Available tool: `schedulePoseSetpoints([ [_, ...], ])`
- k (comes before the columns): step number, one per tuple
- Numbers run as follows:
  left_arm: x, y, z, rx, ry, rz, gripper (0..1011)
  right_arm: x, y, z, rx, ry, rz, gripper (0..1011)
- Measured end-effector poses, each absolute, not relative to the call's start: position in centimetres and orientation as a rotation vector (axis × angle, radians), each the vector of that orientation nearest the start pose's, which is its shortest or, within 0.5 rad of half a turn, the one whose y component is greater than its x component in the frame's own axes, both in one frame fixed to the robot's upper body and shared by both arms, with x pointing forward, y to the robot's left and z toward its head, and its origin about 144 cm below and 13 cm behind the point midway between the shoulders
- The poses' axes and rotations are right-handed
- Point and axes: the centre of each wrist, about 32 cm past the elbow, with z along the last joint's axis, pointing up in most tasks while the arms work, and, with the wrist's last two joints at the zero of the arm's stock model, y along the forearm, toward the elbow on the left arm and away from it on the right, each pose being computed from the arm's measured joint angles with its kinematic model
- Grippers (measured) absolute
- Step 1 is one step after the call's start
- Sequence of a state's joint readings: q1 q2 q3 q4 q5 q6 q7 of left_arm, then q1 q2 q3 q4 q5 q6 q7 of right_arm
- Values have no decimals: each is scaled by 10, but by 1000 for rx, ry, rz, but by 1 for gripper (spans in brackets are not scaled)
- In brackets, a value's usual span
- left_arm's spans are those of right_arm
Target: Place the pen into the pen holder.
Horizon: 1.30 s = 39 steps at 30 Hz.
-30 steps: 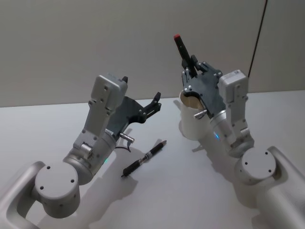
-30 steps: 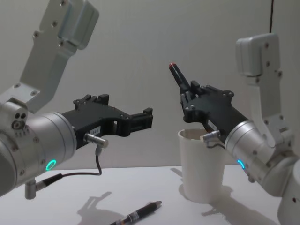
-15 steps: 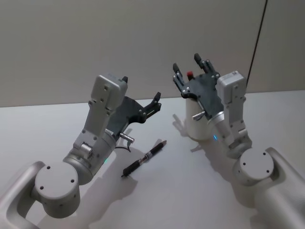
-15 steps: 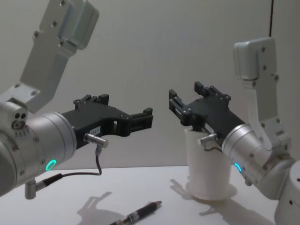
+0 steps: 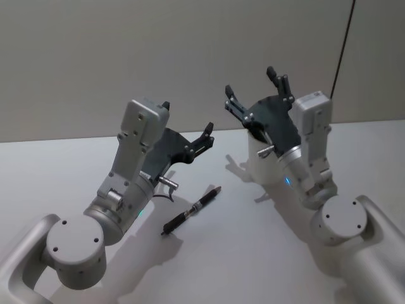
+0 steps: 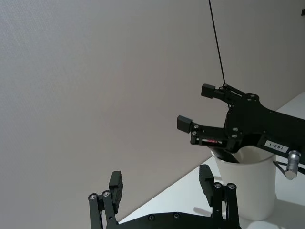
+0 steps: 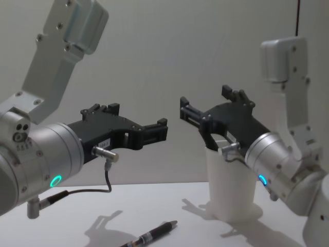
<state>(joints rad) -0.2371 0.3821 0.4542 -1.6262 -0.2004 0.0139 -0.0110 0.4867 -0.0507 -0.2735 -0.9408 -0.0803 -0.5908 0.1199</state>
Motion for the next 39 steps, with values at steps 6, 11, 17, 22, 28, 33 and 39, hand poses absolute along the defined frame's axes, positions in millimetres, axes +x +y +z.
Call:
schedulePoseSetpoints([
  [6, 492, 198, 1204, 61, -268, 1124, 1001, 571, -138, 1149, 272, -400, -1130, 1001],
  [11, 492, 198, 1204, 61, -268, 1124, 1000, 563, -146, 1155, 284, -377, -1146, 1001],
  [17, 492, 198, 1204, 61, -268, 1124, 1001, 552, -156, 1163, 293, -347, -1171, 1001],
  [22, 492, 198, 1204, 61, -268, 1124, 1001, 542, -164, 1168, 290, -324, -1204, 1001],
  [28, 492, 198, 1204, 61, -268, 1124, 1001, 532, -171, 1171, 275, -301, -1246, 1002],
  [33, 492, 198, 1204, 61, -268, 1124, 1001, 519, -177, 1173, 241, -271, -1305, 1001],
  [39, 492, 198, 1204, 61, -268, 1124, 1001, 513, -180, 1173, 223, -262, -1329, 1001],
])
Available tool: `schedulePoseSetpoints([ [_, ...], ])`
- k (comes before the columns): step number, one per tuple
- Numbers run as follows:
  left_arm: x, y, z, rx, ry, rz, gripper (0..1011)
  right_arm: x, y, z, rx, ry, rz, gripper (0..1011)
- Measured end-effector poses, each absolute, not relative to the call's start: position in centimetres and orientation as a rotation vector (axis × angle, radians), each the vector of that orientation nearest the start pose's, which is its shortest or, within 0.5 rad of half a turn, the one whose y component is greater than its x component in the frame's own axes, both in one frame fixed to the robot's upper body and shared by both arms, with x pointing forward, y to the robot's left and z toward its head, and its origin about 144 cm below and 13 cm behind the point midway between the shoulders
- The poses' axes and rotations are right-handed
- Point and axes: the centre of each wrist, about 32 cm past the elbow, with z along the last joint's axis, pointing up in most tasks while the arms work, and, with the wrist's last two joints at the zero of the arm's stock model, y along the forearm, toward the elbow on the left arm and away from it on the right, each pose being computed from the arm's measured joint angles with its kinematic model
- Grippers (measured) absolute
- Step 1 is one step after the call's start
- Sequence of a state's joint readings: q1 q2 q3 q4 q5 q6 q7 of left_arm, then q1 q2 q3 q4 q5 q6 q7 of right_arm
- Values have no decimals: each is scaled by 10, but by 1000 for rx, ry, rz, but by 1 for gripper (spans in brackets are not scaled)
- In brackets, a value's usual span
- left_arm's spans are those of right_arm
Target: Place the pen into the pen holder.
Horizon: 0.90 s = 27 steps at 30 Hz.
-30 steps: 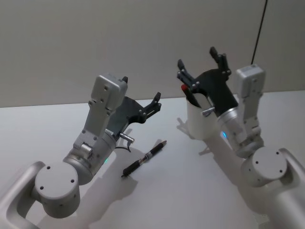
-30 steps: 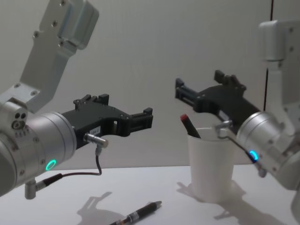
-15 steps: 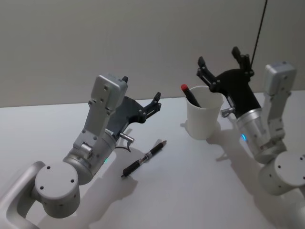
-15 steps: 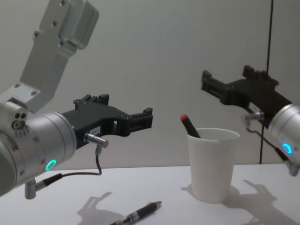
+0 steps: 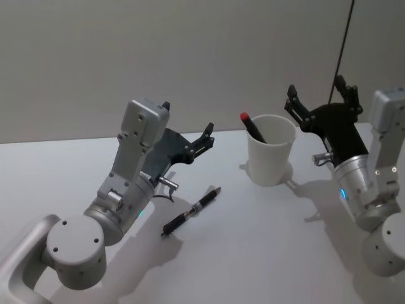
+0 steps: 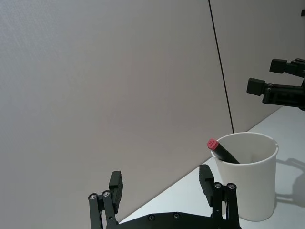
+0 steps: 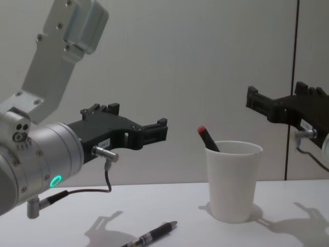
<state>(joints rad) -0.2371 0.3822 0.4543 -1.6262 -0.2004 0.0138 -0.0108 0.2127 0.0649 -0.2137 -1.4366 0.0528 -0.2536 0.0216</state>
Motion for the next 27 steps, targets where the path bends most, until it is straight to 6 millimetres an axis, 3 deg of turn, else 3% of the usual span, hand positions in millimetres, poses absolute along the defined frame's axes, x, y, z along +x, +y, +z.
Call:
schedulePoseSetpoints([
  [9, 492, 198, 1204, 61, -268, 1124, 1001, 506, -190, 1174, 201, -244, -1326, 1001],
  [27, 492, 198, 1204, 61, -268, 1124, 1001, 463, -226, 1182, 82, -130, -1271, 1001],
])
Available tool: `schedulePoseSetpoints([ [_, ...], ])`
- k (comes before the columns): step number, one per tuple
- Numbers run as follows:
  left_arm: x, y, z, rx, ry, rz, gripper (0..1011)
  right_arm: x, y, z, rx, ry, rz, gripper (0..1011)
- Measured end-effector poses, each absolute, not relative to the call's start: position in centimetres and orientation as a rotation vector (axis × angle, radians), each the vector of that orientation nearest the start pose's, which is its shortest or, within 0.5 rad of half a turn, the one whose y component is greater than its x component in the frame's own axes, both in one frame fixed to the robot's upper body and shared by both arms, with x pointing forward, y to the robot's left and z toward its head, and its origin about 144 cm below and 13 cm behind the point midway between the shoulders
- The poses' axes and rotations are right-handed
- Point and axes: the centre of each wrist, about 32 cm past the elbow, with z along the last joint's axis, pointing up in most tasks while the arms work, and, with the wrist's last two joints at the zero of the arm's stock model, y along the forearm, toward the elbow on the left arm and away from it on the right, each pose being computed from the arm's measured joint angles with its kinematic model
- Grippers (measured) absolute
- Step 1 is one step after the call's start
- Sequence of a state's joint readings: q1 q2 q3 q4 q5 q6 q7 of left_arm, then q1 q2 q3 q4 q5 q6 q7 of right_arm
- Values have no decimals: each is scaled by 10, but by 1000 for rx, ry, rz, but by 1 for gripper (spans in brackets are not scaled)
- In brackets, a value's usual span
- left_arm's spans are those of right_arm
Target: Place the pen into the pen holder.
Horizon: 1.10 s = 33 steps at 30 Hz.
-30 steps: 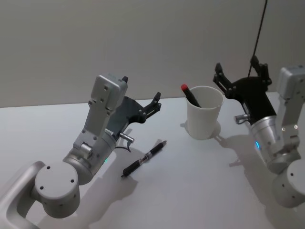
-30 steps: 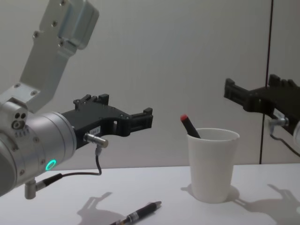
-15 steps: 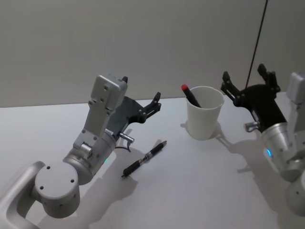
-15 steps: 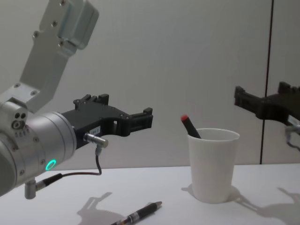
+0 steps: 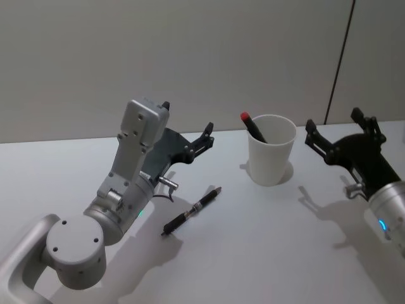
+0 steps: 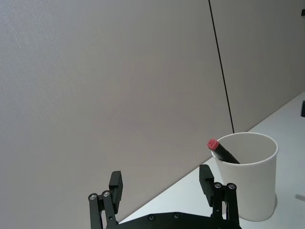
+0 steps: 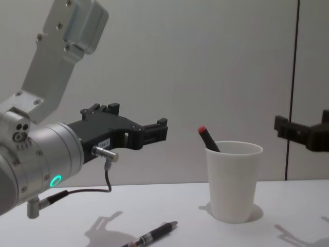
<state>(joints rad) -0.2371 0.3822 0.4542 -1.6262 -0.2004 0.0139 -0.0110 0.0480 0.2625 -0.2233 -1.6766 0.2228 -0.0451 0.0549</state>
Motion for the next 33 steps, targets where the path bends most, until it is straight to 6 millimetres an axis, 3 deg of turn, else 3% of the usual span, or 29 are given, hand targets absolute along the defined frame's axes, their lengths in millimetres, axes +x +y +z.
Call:
schedulePoseSetpoints([
  [10, 492, 198, 1204, 61, -268, 1124, 1001, 445, -236, 1188, 32, -81, -1234, 1001],
  [33, 485, 207, 1208, 53, -244, 1071, 1001, 443, -237, 1189, 26, -75, -1229, 1001],
])
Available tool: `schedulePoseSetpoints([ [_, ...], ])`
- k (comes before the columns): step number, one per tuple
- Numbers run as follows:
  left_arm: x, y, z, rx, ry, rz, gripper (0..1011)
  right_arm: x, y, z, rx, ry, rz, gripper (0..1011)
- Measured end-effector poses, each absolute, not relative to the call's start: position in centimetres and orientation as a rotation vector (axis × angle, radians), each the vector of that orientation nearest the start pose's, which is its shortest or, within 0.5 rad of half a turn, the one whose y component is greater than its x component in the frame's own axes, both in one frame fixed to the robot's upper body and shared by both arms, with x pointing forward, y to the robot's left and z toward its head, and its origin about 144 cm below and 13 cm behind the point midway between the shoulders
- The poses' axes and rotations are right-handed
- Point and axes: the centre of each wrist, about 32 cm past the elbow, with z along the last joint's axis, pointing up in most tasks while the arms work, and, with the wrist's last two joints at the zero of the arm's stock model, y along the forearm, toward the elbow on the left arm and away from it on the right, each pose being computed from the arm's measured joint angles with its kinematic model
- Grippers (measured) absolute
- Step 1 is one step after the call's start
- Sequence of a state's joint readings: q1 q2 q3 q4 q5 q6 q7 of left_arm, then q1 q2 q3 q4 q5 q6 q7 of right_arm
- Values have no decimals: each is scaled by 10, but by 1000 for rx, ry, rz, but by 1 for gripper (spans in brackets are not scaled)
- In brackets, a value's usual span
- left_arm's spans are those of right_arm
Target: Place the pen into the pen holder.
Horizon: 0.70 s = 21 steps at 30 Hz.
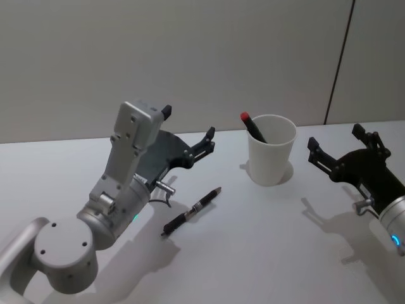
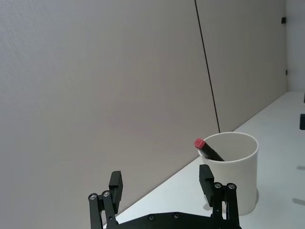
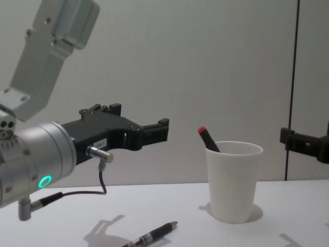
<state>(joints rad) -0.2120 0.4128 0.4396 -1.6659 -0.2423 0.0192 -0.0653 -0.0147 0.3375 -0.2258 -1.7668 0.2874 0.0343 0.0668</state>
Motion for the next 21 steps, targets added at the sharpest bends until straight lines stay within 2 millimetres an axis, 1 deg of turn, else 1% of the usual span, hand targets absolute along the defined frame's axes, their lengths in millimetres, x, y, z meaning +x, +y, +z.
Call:
schedulePoseSetpoints([
  [10, 476, 218, 1213, 79, -197, 1002, 1001, 443, -237, 1189, 26, -75, -1230, 1001],
  [21, 469, 230, 1220, 161, -118, 911, 1001, 443, -237, 1189, 26, -75, -1230, 1001],
])
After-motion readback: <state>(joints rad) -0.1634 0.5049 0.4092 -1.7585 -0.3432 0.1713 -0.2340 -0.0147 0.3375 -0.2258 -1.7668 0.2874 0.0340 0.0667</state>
